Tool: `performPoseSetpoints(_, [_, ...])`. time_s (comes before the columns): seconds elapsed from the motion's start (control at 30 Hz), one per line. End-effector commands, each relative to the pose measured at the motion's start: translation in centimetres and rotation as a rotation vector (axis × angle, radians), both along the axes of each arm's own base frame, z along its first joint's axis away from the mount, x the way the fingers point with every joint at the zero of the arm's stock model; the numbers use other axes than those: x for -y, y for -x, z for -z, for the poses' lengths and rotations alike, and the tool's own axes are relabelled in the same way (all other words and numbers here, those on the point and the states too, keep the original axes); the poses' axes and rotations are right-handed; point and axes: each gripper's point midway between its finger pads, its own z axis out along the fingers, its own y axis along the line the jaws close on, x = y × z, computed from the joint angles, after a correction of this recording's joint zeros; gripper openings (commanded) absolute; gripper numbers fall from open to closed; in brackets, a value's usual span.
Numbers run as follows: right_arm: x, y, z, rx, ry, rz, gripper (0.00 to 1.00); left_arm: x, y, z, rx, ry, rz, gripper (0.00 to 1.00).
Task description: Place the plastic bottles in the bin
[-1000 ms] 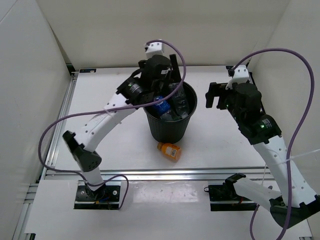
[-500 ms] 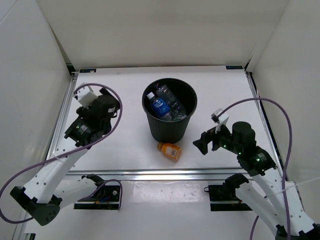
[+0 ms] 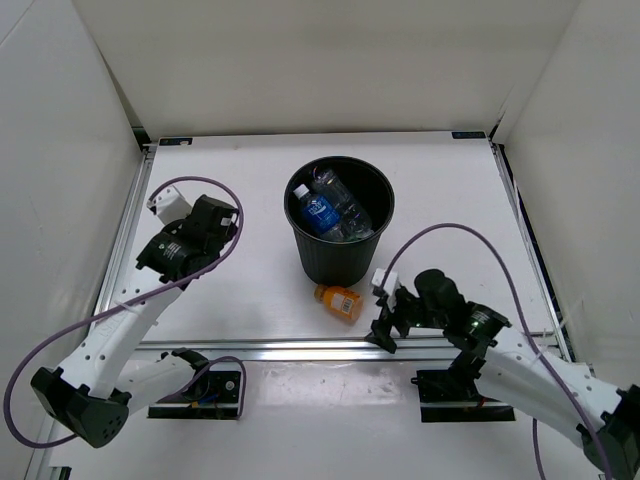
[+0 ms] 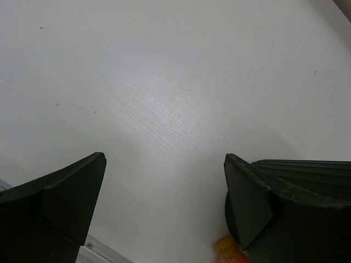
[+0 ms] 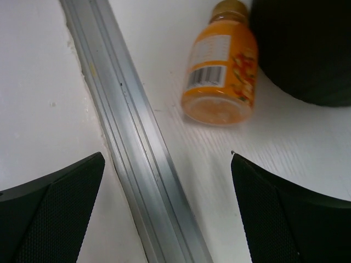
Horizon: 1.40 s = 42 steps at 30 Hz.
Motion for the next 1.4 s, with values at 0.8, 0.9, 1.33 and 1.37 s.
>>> performPoseSetpoints(0.8, [-7.7,-8.8,1.1,0.059,-0.015,0.175,1.00,-0.3,2.5,1.1,-0.134,-0.013,0.069,1.00])
performPoseSetpoints(0.9, [-7.3,-9.2,1.9,0.018,-0.012,0.183,1.00,-0.3,2.5,1.1,-0.137,-0.019,0.074,1.00])
performPoseSetpoints(1.33, [-7.6,-8.2,4.0,-0.098,0.011,0.114,0.71,-0.8,2.7,1.1,-0.141,-0.044,0.068,1.00])
performPoseSetpoints(1.37, [-7.6,-8.2,4.0,-0.098,0.011,0.114,0.67,-0.8,2.7,1.1,-0.141,-0.044,0.068,1.00])
